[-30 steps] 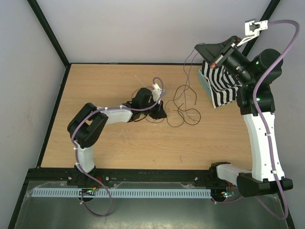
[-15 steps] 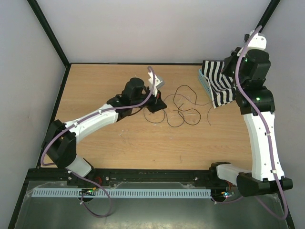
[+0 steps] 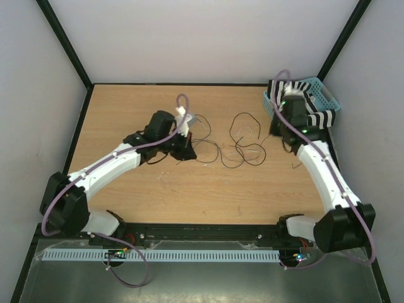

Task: Zip-tie the wires
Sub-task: Straighten the cable at the center of the board.

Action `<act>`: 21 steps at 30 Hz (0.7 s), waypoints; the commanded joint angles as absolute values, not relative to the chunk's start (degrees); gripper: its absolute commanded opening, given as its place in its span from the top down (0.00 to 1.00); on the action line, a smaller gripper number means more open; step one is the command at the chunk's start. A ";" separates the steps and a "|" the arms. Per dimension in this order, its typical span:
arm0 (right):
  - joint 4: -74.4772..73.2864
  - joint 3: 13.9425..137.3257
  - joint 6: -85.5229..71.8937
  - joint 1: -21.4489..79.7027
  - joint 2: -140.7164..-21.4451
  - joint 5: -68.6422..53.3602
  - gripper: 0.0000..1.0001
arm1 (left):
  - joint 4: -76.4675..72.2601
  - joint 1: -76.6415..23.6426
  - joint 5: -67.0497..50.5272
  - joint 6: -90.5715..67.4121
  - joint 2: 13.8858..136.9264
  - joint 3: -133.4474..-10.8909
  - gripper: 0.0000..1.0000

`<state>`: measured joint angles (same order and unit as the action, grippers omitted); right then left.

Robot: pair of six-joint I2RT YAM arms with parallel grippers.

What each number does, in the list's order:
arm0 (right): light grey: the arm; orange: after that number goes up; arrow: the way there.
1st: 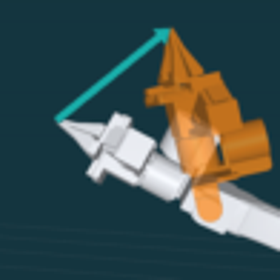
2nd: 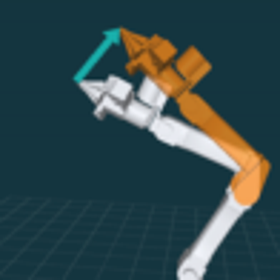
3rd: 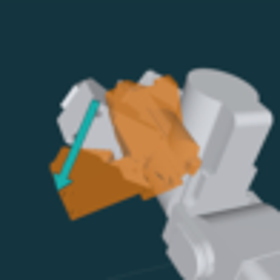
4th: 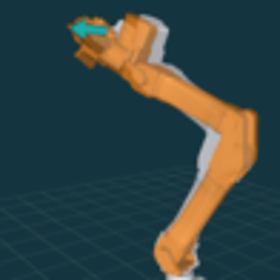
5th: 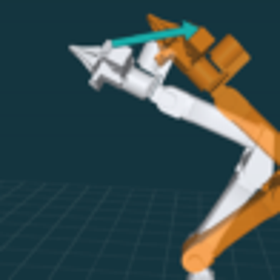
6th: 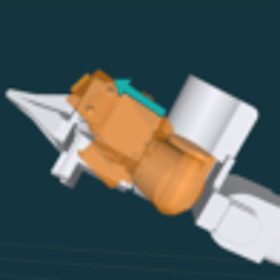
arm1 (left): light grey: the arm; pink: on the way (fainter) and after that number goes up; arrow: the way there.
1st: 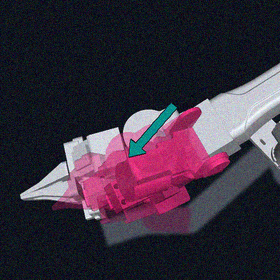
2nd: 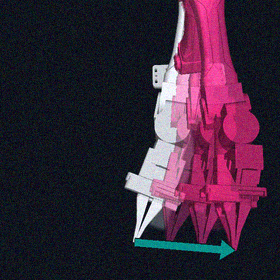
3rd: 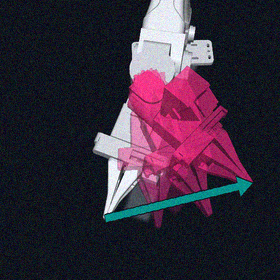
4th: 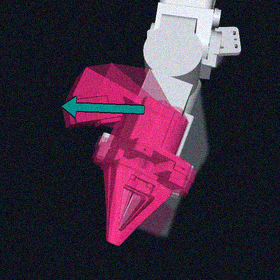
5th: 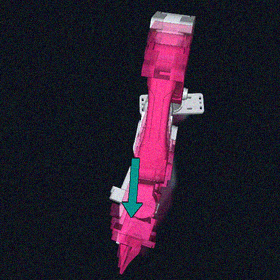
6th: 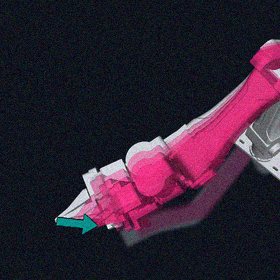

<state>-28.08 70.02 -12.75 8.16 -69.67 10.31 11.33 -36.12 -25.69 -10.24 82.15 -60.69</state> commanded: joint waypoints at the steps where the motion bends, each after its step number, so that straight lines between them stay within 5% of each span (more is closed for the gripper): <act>1: -20.92 57.24 -20.89 13.21 -70.44 0.63 1.00 | 19.28 -30.45 -26.48 -15.10 75.66 -54.20 1.00; 3: -16.29 51.78 -24.40 14.79 -70.49 -1.92 0.96 | 20.20 -27.36 -27.13 -16.58 72.99 -49.93 1.00; 7: -13.06 45.80 -25.38 15.38 -70.92 -6.28 0.54 | 20.55 -21.84 -28.59 -18.85 68.96 -44.02 1.00; 12: -17.06 49.02 -20.43 15.27 -69.09 -0.72 0.16 | 21.25 -19.34 -28.74 -20.19 67.40 -40.66 1.00; 21: -17.93 51.94 -19.49 7.25 -69.48 -0.11 0.11 | 21.43 -17.29 -28.48 -21.66 64.83 -36.02 1.00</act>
<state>-18.06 49.67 -20.51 10.11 -70.00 -1.74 20.80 -18.28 -28.03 -20.43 67.22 -38.11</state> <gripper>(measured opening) 0.894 0.004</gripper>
